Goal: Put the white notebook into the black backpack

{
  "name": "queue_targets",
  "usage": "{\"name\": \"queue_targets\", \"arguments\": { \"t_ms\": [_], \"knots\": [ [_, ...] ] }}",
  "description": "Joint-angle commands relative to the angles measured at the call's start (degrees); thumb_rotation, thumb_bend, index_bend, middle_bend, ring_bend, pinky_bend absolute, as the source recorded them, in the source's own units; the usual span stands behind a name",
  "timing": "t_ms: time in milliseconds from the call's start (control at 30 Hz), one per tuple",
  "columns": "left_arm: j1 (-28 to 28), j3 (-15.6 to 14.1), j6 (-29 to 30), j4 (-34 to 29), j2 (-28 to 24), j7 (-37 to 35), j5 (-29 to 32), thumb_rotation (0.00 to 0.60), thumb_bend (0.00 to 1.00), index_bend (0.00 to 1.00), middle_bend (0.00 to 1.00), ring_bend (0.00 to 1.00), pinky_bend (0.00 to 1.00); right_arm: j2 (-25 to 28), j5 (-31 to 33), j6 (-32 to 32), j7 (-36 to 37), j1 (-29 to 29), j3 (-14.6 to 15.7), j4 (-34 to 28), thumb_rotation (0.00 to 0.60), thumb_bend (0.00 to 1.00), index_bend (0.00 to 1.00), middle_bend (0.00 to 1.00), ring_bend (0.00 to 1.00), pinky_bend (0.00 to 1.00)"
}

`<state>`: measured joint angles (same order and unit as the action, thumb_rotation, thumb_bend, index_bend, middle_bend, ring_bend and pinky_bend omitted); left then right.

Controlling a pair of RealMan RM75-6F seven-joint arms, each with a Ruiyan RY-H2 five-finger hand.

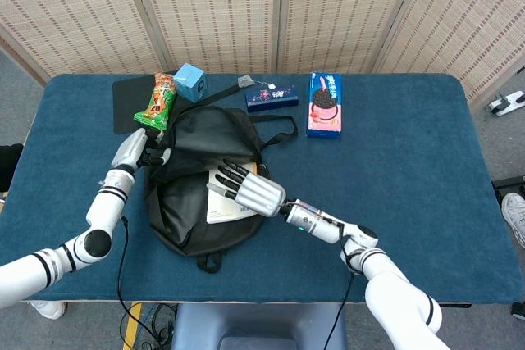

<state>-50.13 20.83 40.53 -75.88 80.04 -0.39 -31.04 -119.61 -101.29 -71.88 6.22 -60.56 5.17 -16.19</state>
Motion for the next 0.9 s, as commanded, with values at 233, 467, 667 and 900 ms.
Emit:
{"name": "queue_targets", "arguments": {
  "t_ms": [233, 467, 667, 900],
  "knots": [
    [0.1, -1.0, -0.1, -1.2, -0.5, 0.5, -0.4, 0.600, 0.48, 0.72, 0.48, 0.44, 0.30, 5.4, -0.6, -2.2, -2.0, 2.7, 1.3, -7.3, 0.600, 0.00, 0.00, 0.00, 0.00, 0.00],
    [0.4, -1.6, 1.5, -3.1, -0.9, 1.0, -1.5, 0.600, 0.48, 0.67, 0.48, 0.44, 0.30, 14.8, -1.3, -3.9, -9.5, 5.5, 2.3, -20.2, 0.600, 0.00, 0.00, 0.00, 0.00, 0.00],
    [0.8, -2.4, 3.1, -5.1, -1.3, 1.9, -2.4, 0.600, 0.48, 0.52, 0.45, 0.44, 0.30, 23.8, 0.0, -4.6, -16.9, 7.5, 0.7, -33.9, 0.600, 0.00, 0.00, 0.00, 0.00, 0.00],
    [2.4, -3.0, 7.5, -9.2, -2.0, 2.2, -6.4, 0.600, 0.43, 0.25, 0.29, 0.32, 0.30, 33.9, 2.4, -6.1, -20.6, 11.1, -1.2, -46.2, 0.600, 0.00, 0.00, 0.00, 0.00, 0.00]
  ]
}}
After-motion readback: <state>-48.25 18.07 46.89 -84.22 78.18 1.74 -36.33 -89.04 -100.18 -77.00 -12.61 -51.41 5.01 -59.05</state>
